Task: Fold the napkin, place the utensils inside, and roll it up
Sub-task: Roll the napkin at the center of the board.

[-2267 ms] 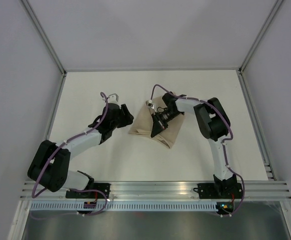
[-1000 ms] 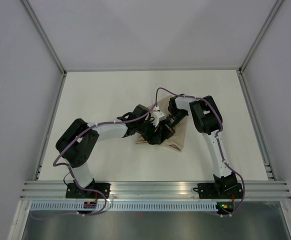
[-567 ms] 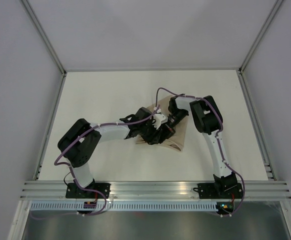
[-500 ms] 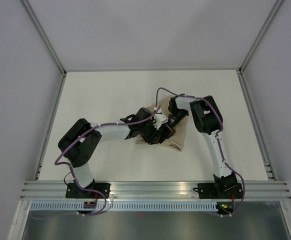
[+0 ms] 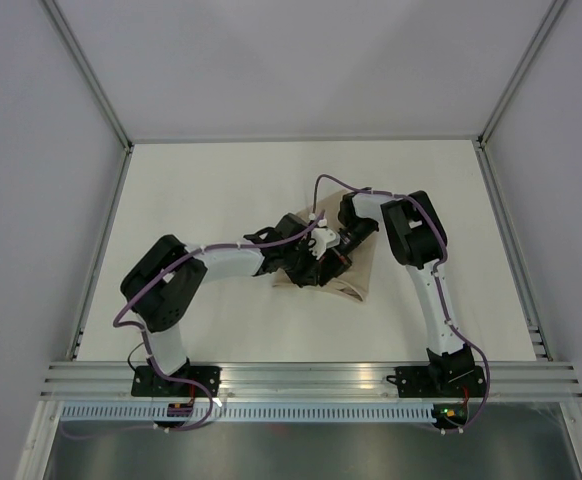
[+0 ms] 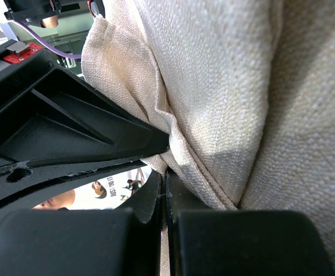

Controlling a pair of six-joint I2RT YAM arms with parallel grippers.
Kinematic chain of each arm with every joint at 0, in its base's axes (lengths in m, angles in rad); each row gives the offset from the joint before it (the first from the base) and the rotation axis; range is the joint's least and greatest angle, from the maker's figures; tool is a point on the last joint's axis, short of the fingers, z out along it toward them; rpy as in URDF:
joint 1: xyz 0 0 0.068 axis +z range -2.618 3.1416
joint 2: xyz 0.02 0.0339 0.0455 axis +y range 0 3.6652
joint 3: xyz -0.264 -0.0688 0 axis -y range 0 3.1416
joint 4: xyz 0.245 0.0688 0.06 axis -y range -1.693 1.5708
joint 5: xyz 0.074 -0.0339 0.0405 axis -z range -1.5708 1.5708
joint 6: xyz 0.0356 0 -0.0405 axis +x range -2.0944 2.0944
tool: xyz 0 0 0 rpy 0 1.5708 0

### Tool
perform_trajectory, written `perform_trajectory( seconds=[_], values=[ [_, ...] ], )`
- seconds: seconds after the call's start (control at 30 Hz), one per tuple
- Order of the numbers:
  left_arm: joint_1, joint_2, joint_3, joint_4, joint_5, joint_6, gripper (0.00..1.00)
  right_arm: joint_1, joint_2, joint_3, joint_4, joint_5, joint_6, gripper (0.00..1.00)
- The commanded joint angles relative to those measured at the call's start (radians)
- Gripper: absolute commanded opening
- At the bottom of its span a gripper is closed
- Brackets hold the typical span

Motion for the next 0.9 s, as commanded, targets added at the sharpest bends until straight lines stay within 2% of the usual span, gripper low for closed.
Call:
perform_trajectory(
  seconds=[0.0, 0.03, 0.13, 0.17, 0.23, 0.27, 0.37, 0.57, 0.63, 0.77, 0.87],
  values=[
    [-0.004, 0.056, 0.013, -0.053, -0.022, 0.027, 0.02, -0.024, 0.025, -0.046, 0.202, 0.230, -0.001, 0.01],
    [-0.004, 0.061, 0.015, -0.057, -0.021, 0.022, 0.02, -0.025, 0.001, -0.060, 0.231, 0.233, 0.007, 0.01],
    [-0.003, 0.079, 0.025, -0.074, -0.004, 0.008, 0.02, -0.027, -0.060, -0.090, 0.302, 0.260, 0.050, 0.14],
    [-0.001, 0.087, 0.030, -0.080, 0.005, 0.001, 0.02, -0.027, -0.079, -0.098, 0.324, 0.268, 0.079, 0.24],
    [0.002, 0.088, 0.035, -0.091, 0.013, -0.012, 0.02, -0.028, -0.134, -0.110, 0.365, 0.300, 0.097, 0.32],
    [0.006, 0.085, 0.035, -0.094, 0.027, -0.021, 0.02, -0.028, -0.151, -0.112, 0.376, 0.311, 0.103, 0.39],
    [0.016, 0.084, 0.039, -0.110, 0.039, -0.042, 0.02, -0.033, -0.215, -0.123, 0.425, 0.354, 0.142, 0.48],
    [0.029, 0.082, 0.062, -0.154, 0.067, -0.068, 0.02, -0.082, -0.381, -0.190, 0.543, 0.424, 0.203, 0.52],
    [0.033, 0.093, 0.073, -0.175, 0.074, -0.110, 0.02, -0.096, -0.439, -0.251, 0.613, 0.476, 0.211, 0.53],
    [0.034, 0.116, 0.110, -0.212, 0.080, -0.151, 0.02, -0.103, -0.663, -0.406, 0.770, 0.587, 0.197, 0.54],
    [0.034, 0.125, 0.131, -0.249, 0.091, -0.171, 0.02, -0.103, -0.783, -0.535, 0.862, 0.613, 0.173, 0.54]
  ],
)
